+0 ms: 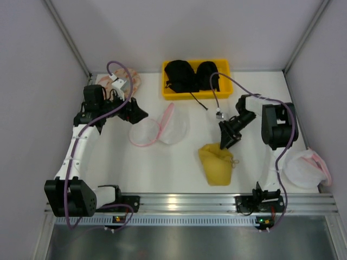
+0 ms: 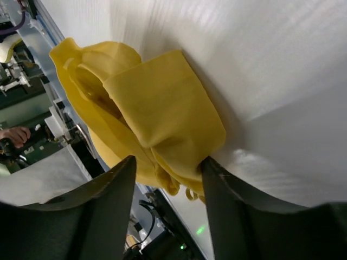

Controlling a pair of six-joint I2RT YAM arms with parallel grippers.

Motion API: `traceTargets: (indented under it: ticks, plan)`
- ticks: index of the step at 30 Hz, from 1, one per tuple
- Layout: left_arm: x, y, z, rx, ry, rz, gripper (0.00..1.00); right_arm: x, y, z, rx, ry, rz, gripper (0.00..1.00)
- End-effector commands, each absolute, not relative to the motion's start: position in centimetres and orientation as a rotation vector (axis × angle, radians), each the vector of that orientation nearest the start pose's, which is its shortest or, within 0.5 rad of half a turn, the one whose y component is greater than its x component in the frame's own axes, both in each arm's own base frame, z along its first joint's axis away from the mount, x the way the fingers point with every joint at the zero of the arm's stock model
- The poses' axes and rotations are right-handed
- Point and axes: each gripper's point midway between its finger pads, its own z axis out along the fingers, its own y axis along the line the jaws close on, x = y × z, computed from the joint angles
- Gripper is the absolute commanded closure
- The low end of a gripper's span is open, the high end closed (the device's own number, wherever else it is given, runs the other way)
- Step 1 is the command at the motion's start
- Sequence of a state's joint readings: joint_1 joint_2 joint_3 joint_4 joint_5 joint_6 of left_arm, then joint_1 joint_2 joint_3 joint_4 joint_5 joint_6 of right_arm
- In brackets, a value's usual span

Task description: Place the bra in the laundry bag and zip it closed

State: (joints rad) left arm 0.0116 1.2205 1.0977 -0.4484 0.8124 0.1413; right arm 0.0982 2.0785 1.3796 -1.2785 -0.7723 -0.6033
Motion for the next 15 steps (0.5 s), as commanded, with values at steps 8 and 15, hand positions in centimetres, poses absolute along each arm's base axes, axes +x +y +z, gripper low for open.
traceTargets:
  ticks: [8,15]
  plan:
    - [33.1,-13.2,27.0,0.680,1.849,-0.739,0.04,26.5,14.0,8.9,-0.867,2.763,1.221,1.00]
    - [31.0,-16.1,25.9,0.853,1.803,-0.716,0.05,25.0,15.2,17.5,-0.919,2.612,0.947,1.00]
